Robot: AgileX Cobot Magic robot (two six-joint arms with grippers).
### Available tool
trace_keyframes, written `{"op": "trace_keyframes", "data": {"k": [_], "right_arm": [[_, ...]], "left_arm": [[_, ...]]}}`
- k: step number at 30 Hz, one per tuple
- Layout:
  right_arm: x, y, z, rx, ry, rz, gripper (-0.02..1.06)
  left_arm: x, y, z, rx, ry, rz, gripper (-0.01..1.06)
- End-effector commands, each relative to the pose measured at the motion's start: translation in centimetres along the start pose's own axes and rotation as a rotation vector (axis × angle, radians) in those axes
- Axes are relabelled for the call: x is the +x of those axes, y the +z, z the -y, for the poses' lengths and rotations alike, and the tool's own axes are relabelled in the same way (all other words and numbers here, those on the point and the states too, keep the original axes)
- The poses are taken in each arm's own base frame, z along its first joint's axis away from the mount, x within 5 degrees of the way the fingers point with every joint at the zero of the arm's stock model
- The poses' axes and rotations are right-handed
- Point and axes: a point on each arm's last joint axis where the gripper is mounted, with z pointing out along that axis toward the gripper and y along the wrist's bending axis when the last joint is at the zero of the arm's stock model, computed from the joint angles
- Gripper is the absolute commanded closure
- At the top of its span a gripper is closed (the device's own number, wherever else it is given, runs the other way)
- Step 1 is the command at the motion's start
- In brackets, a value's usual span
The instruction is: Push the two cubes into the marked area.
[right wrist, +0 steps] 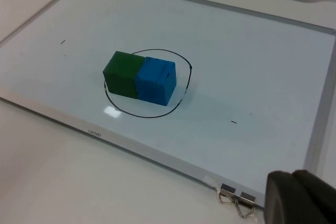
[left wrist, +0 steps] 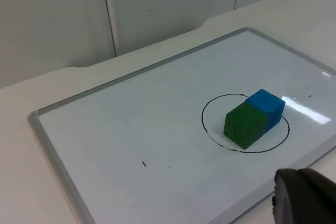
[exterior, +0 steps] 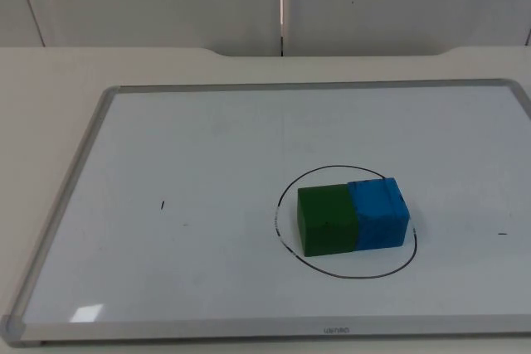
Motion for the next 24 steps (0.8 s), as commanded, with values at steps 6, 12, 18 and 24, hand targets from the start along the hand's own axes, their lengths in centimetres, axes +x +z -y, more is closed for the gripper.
{"op": "trace_keyframes", "data": {"k": [6, 12, 18, 24], "right_arm": [[0.02, -0.04, 0.01, 0.003, 0.0, 0.006, 1.04], [0.02, -0.04, 0.01, 0.003, 0.0, 0.006, 0.8], [0.02, -0.04, 0.01, 0.003, 0.0, 0.006, 0.33], [0.02, -0.04, 0.01, 0.003, 0.0, 0.006, 0.01]], "left_arm": [[0.1, 0.05, -0.01, 0.002, -0.001, 0.004, 1.05], [0.1, 0.05, -0.01, 0.002, -0.001, 0.004, 1.05], [0.1, 0.05, -0.01, 0.002, -0.001, 0.004, 1.05], [0.1, 0.05, -0.01, 0.002, -0.001, 0.004, 1.05]]}}
